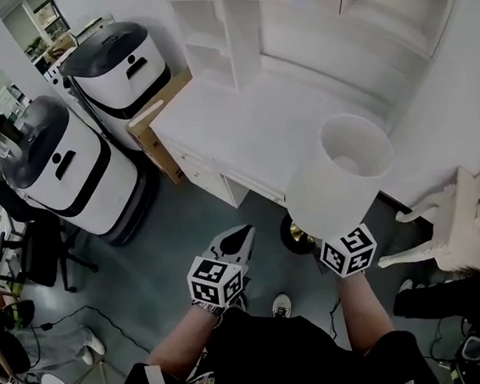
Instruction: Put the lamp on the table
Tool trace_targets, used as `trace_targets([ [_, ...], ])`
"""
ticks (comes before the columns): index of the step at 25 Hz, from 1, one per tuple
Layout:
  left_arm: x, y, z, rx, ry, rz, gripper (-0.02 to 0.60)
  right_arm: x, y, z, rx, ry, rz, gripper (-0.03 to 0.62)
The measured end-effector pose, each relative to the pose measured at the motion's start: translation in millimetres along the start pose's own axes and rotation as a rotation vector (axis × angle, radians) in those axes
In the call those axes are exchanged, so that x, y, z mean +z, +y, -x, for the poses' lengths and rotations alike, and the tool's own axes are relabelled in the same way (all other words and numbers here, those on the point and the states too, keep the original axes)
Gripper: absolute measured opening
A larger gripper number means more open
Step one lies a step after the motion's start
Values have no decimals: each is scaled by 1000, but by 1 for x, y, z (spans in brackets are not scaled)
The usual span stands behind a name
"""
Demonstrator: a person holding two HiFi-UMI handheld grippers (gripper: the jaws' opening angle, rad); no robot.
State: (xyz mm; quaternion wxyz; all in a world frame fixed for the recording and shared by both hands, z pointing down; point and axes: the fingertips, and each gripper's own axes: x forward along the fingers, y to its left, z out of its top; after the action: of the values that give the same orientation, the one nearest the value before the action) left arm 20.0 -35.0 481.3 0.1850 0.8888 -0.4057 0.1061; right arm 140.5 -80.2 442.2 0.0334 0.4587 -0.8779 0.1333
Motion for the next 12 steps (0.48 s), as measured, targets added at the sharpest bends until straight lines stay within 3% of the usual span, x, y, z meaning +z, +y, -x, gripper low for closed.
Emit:
trace_targets([
  [12,27,89,-8,-120,33,-29,7,11,16,-74,-131,-15,-34,112],
])
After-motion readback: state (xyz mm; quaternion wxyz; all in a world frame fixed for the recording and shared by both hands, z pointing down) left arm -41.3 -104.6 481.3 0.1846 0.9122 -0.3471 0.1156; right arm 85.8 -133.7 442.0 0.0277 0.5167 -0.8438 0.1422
